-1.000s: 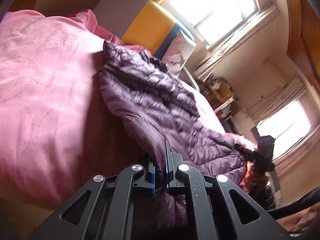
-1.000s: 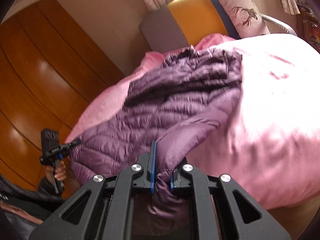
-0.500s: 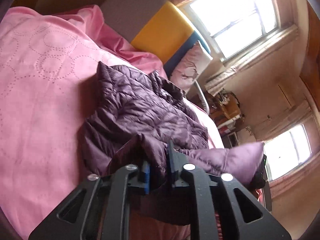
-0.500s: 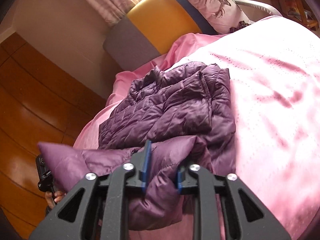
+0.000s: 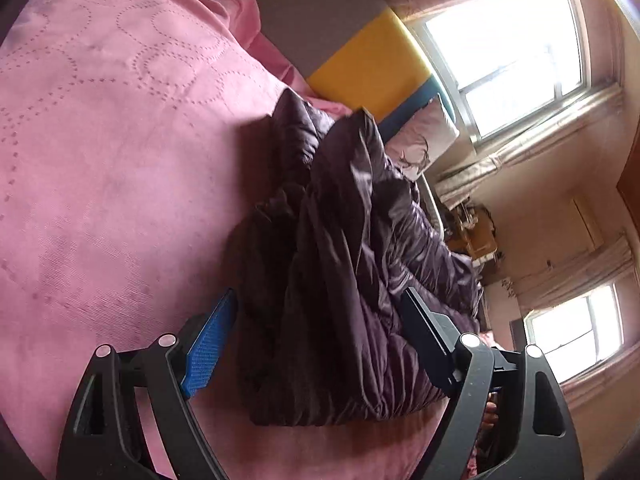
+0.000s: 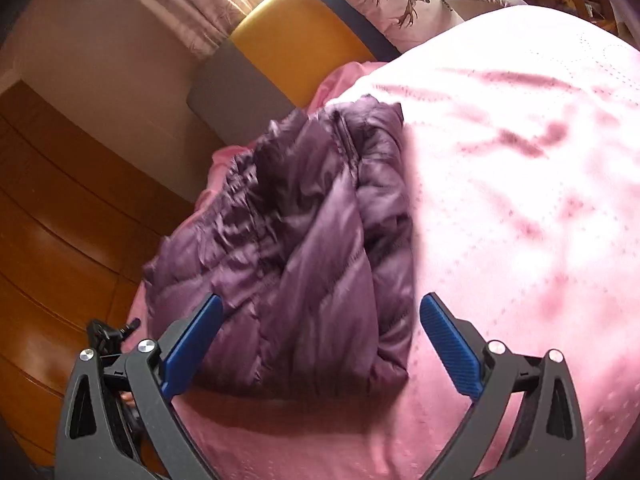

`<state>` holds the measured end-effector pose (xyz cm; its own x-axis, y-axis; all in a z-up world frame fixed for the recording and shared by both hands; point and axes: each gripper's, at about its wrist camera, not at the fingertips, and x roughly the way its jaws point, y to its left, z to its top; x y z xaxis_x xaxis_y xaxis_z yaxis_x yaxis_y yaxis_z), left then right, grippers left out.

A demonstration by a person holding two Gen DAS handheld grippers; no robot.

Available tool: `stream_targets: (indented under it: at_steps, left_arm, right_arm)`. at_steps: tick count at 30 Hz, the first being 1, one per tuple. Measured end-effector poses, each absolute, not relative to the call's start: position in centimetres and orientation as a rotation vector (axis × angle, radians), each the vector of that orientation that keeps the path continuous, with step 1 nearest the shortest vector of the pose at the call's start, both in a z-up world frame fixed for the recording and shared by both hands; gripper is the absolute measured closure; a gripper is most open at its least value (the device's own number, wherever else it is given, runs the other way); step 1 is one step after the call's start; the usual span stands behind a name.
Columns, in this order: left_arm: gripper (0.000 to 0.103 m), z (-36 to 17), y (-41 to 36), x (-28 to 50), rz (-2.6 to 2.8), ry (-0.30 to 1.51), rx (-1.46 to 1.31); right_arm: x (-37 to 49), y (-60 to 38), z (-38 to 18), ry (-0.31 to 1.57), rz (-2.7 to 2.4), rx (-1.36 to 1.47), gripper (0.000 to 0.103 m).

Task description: Fold large clothes

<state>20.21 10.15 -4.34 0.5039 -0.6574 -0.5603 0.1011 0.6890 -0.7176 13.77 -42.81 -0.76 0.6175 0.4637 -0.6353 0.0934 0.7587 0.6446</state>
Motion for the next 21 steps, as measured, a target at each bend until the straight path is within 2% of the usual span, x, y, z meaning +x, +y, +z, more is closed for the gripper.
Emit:
stream_targets:
  at_steps: [1, 2, 4, 5, 6, 7, 10, 17, 20, 21]
  left_arm:
    - [0.037, -4.7, 9.0, 20.3, -0.532, 0.957, -0.649]
    - [0.043, -5.0, 8.1, 20.3, -0.543, 0.974, -0.616]
    - [0.067, -5.1, 6.9, 20.3, -0.531, 0.979, -0.560]
    - [0.074, -5.0, 6.7, 20.2, -0.529, 0.975, -0.550]
    - [0.084, -4.8, 6.8, 20.0, -0.524, 0.968, -0.546]
    - [0.090, -4.5, 6.9, 19.7, -0.524, 0.958, -0.537]
    - [0.093, -3.5, 7.5, 18.0, -0.536, 0.937, -0.517]
    - [0.093, -3.1, 9.0, 10.2, -0.574, 0.986, -0.491]
    - [0.085, -2.5, 9.4, 6.7, -0.551, 1.006, -0.437]
    - [0.071, -2.1, 9.6, 5.9, -0.525, 1.001, -0.407]
  right_arm:
    - [14.0, -42.0, -1.4, 0.918, 0.225, 0.660, 0.028]
    - [14.2, -41.2, -1.9, 0.939, 0.222, 0.641, 0.034]
    - [14.6, -40.0, -2.5, 0.956, 0.192, 0.609, 0.052]
    - [14.6, -39.8, -2.5, 0.957, 0.190, 0.606, 0.055]
    - [14.3, -39.7, -2.2, 0.953, 0.191, 0.603, 0.064]
    - [13.9, -39.8, -1.8, 0.948, 0.194, 0.600, 0.072]
    - [11.7, -40.2, -0.1, 0.940, 0.226, 0.582, 0.082]
    - [5.3, -39.7, 2.3, 0.998, 0.273, 0.459, 0.083]
    - [2.6, -40.1, 3.5, 1.004, 0.238, 0.396, 0.072]
    - [2.2, -40.1, 4.1, 0.992, 0.207, 0.364, 0.062]
